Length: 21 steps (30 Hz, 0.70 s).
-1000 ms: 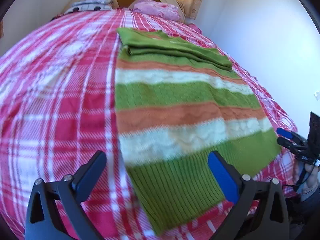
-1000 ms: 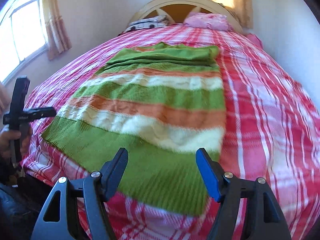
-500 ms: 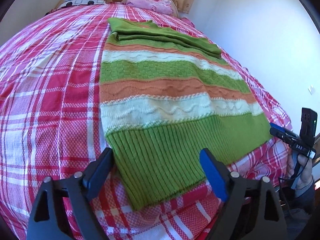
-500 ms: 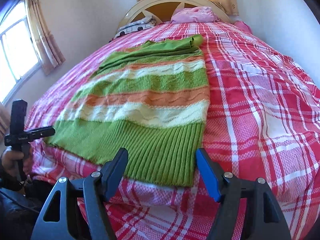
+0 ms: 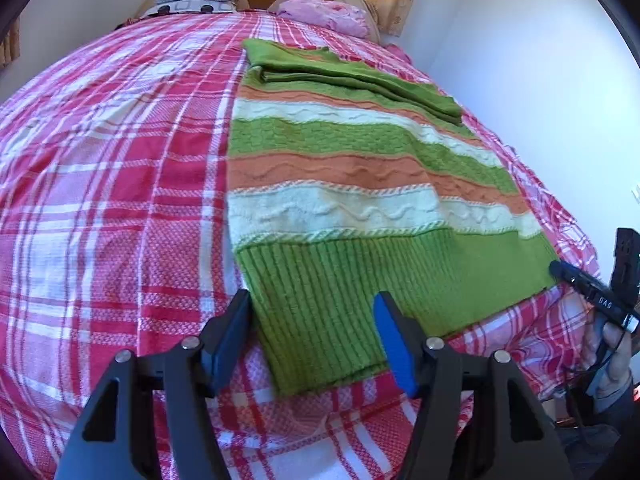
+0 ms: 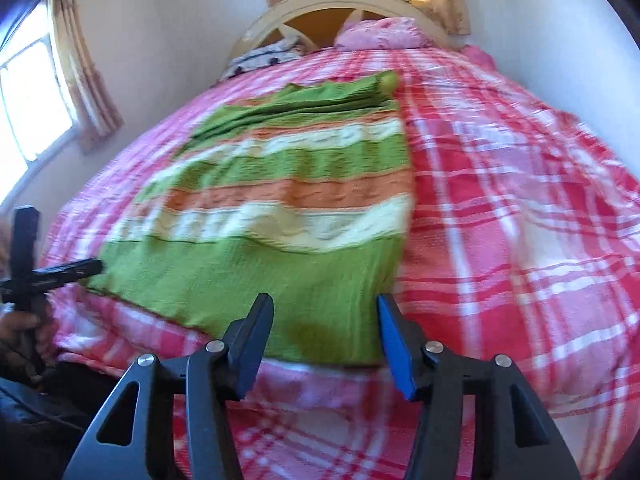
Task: Fold small clothes
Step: 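Move both grippers to the green ribbed hem and grasp it, then lift the hem with both grippers and fold it toward the collar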
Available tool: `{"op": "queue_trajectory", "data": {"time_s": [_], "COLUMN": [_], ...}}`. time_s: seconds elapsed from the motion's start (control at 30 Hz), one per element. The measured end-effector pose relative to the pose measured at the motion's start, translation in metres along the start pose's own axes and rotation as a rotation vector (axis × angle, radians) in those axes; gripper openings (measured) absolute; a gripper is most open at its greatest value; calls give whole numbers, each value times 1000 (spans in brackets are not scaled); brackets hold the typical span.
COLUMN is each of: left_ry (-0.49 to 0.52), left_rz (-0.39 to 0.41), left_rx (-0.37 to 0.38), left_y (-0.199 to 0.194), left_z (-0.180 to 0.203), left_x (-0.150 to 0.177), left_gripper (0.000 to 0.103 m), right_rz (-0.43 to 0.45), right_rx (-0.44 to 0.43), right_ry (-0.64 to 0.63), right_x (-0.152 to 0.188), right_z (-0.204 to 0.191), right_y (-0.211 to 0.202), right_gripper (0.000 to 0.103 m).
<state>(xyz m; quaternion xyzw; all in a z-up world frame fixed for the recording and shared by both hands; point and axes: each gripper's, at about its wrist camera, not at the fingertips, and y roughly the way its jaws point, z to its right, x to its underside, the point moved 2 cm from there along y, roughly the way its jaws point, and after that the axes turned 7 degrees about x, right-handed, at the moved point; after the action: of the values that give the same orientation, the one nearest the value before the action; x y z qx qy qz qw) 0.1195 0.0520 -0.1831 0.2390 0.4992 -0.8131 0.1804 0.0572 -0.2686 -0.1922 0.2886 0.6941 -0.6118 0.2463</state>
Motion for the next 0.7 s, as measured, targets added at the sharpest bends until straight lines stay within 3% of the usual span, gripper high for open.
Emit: {"op": "queue_trajectory", "data": {"time_s": [0.07, 0.13, 0.23, 0.43, 0.57, 0.7], "left_ry": [-5, -12, -82, -95, -101, -134], "left_rz": [0, -22, 6, 169, 264, 306], "left_rx": [16, 59, 141, 288, 357, 387], "left_y": [-1, 1, -3, -39, -58, -58], "left_z": [-2, -5, -16, -15, -15, -20], "left_x": [0, -1, -4, -28, -50, -75], "left_gripper": [60, 10, 9, 9, 8, 8], "right_rz": [6, 10, 52, 200, 262, 284], "right_rx": [-17, -37, -105, -183, -168, -169], "right_ry": [-4, 10, 56, 112, 111, 110], "right_x": [1, 2, -1, -21, -41, -65], "right_z": [-3, -3, 1, 6, 1, -2], "right_y": [3, 4, -1, -31, -41, -44], "right_gripper": [35, 19, 12, 10, 9, 9]}}
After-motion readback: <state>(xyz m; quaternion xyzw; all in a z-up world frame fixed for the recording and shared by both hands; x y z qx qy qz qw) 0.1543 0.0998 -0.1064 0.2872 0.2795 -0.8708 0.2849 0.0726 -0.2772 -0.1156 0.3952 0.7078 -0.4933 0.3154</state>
